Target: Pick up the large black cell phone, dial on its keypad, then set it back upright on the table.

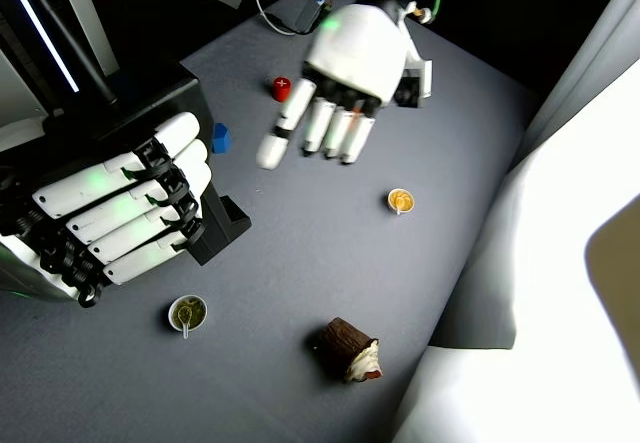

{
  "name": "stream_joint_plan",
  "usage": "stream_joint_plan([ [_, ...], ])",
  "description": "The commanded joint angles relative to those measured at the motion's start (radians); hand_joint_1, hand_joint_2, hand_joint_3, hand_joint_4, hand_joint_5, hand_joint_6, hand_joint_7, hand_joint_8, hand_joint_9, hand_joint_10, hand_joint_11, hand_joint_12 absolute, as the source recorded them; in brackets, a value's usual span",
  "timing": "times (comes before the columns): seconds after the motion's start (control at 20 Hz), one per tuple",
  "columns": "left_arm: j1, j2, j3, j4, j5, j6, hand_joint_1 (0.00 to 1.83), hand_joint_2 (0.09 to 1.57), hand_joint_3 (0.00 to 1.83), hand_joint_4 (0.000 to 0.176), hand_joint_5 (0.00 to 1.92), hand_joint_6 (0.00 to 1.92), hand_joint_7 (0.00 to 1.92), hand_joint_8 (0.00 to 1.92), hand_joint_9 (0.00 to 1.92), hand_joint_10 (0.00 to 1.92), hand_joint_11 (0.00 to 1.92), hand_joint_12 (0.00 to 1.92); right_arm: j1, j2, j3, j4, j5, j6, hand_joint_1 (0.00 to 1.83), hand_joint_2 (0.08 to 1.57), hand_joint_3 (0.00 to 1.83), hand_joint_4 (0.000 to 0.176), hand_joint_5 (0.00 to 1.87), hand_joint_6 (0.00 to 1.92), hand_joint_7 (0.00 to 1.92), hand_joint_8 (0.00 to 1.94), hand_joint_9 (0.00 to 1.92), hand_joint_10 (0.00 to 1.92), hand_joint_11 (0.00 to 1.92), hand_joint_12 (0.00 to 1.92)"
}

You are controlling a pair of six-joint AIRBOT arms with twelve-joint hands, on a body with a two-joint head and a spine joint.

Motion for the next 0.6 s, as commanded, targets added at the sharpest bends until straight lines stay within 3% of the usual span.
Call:
stream_joint_plan([
  [0.0,-0.022,0.001,-0.013,-0.086,-0.013,0.01,1.29,1.32,0.01,0.04,0.0,0.0,0.59,1.68,0.86,1.92,0.85,1.92,0.015,0.007,0.005,-0.003,0.133,0.016,1.49,1.09,0.0,0.0,0.94,0.91,0.95,0.91,0.98,1.01,0.89,1.51],
  [0.55,-0.023,-0.051,-0.106,-0.113,0.008,0.023,1.28,1.33,0.01,0.042,0.0,0.0,0.58,1.69,0.83,1.92,0.81,1.92,0.016,0.006,0.001,-0.004,0.131,0.016,1.49,1.1,0.0,0.0,0.91,0.96,0.94,0.93,0.96,1.04,0.89,1.51],
])
